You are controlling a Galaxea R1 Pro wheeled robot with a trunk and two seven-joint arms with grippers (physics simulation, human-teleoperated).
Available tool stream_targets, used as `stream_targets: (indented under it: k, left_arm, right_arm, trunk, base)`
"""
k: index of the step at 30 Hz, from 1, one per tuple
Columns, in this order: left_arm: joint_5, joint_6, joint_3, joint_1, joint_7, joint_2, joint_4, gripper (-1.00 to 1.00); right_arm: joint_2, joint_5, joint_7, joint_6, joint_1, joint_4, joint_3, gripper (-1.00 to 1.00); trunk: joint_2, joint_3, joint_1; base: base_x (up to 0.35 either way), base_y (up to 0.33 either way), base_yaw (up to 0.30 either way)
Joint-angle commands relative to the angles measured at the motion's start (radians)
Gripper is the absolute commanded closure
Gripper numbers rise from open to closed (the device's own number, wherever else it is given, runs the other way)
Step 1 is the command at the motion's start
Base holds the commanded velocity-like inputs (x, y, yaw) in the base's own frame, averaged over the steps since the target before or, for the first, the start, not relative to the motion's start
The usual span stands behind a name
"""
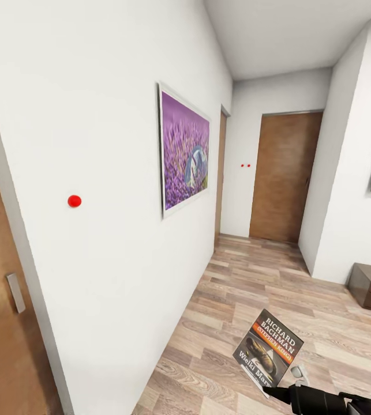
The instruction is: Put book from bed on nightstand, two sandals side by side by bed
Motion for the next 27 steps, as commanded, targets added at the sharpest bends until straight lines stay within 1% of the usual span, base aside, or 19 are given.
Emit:
stream_targets:
  k: [1, 27]
  left_arm:
    - [-0.010, -0.004, 0.009, 0.000, -0.002, 0.000, 0.001, -1.00]
    - [-0.010, -0.003, 0.009, 0.000, -0.002, 0.000, 0.001, -1.00]
  right_arm:
    - [-0.001, -0.011, 0.001, 0.010, -0.001, 0.000, 0.006, 1.00]
    - [-0.001, -0.011, -0.003, 0.010, -0.001, 0.000, 0.005, 1.00]
  trunk:
    - [-0.001, -0.002, 0.000]
    - [-0.001, -0.044, 0.000]
  base:
    - [0.000, 0.000, 0.000]
    - [0.000, 0.000, 0.000]
